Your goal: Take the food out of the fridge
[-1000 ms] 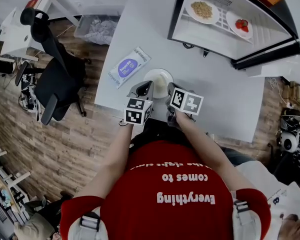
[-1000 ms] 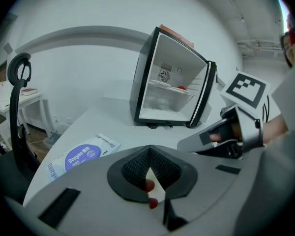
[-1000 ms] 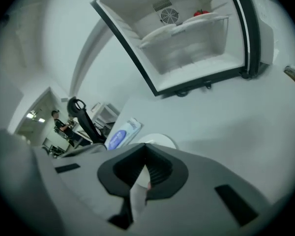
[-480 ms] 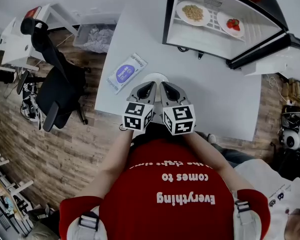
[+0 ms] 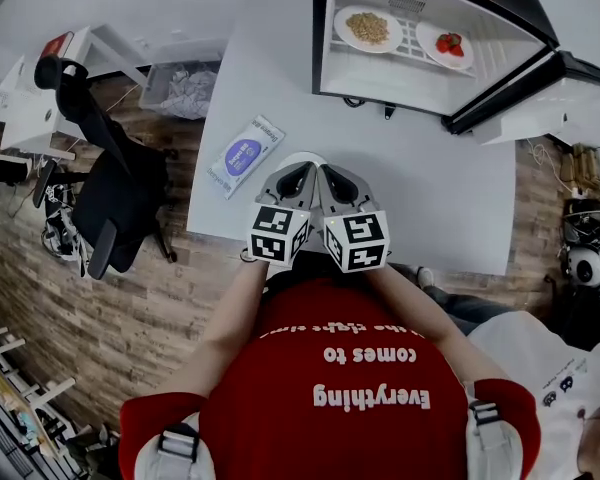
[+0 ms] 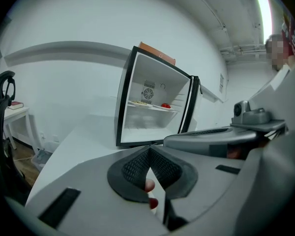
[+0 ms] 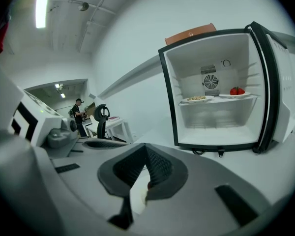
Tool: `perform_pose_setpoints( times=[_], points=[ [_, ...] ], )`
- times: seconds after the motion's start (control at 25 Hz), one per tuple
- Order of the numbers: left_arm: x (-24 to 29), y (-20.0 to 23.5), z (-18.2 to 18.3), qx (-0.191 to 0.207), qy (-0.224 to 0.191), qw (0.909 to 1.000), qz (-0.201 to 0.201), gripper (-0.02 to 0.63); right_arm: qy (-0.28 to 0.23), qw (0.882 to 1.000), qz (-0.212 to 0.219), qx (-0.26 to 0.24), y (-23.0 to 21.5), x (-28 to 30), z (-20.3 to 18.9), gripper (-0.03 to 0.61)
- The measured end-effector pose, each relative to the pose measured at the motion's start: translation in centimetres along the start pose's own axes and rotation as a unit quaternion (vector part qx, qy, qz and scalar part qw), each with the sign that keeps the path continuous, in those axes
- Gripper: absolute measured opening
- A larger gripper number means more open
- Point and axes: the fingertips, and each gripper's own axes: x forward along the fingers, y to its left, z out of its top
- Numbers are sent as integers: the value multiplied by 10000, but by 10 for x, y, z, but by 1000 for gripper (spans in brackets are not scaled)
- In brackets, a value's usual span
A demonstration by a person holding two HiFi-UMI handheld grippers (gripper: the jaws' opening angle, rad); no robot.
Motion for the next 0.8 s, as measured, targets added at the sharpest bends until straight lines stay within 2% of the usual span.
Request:
perform_pose_setpoints(
  times=[0.8],
  points=[
    [35,-27,21,299,-7,9985,-448,-2,-183,9982,-475,309,-46,-8,14,12]
  ],
)
